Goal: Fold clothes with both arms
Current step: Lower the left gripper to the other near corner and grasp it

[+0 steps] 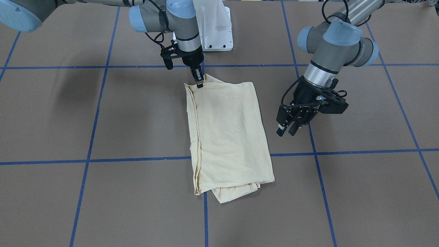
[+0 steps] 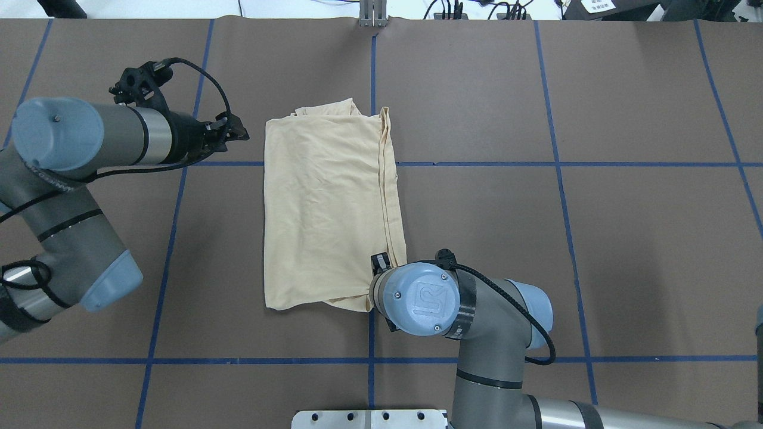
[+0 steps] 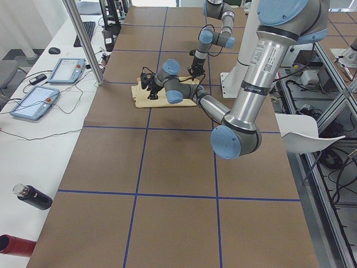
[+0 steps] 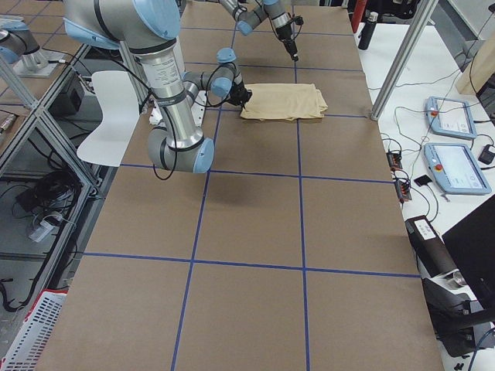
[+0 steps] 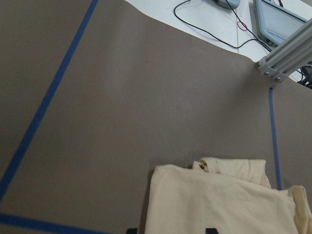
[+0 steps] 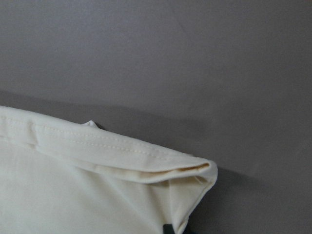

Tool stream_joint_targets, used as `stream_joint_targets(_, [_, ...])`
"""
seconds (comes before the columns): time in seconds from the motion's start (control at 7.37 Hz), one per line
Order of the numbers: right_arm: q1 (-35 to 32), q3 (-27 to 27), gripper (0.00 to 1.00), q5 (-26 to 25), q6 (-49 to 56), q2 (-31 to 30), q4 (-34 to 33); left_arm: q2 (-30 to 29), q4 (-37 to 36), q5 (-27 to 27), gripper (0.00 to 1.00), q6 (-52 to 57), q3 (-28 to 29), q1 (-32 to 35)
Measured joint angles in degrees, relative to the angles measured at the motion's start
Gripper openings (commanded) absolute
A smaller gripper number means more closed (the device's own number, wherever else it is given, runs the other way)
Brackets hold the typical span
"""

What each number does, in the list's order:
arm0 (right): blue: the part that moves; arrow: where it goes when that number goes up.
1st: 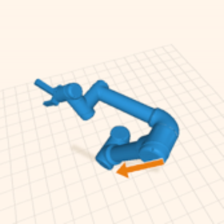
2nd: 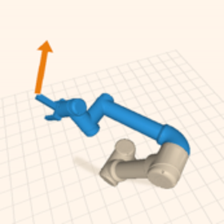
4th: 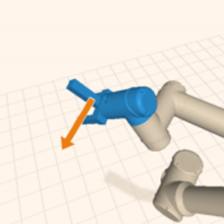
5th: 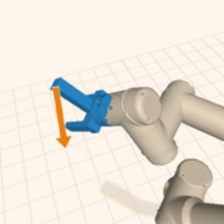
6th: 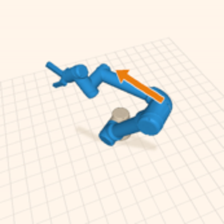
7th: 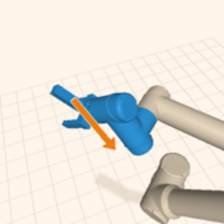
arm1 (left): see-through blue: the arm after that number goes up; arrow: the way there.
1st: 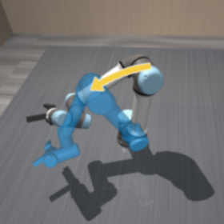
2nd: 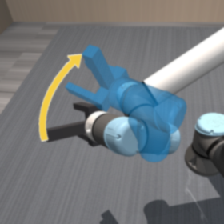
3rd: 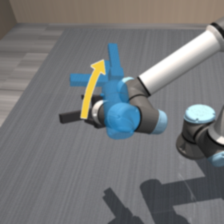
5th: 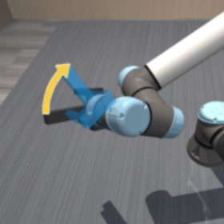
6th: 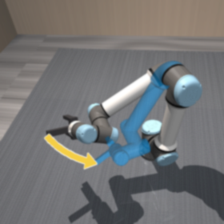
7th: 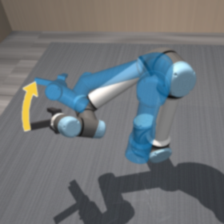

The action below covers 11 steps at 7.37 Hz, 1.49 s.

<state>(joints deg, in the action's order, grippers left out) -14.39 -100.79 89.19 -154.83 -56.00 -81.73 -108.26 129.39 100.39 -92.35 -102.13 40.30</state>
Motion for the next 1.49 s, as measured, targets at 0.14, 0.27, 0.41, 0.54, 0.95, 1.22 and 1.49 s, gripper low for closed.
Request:
stream_joint_targets(0.14, [0.1,-1.2,0.0,0.0,0.0,-0.8,-1.0,1.8,0.0,-1.9,0.56,-9.4,-3.5,-4.9])
stream_joint_targets(0.27, [0.3,-1.8,0.0,-0.1,0.0,-1.1,-1.7,2.9,-0.4,-7.1,0.57,-18.7,-5.5,-11.8])
stream_joint_targets(0.41, [0.5,-2.0,0.0,-0.3,0.0,-1.2,-2.0,3.9,-1.4,-12.9,0.57,-26.4,-6.3,-19.1])
stream_joint_targets(0.54, [0.6,-2.1,0.0,-0.4,0.0,-1.3,-2.1,5.2,-2.5,-16.2,0.57,-32.2,-6.6,-24.2])
stream_joint_targets(0.95, [0.8,-2.2,0.0,-0.5,-0.1,-1.2,-2.2,6.4,-7.6,-18.3,0.57,-39.6,-7.5,-28.4])
stream_joint_targets(1.22, [0.9,-2.2,0.0,-0.5,-0.1,-1.2,-2.2,6.3,-8.7,-18.4,0.56,-40.5,-7.7,-29.3])
stream_joint_targets(1.49, [0.9,-2.2,0.0,-0.4,-0.1,-1.2,-2.2,6.3,-8.8,-18.4,0.43,-40.8,-7.7,-29.9])
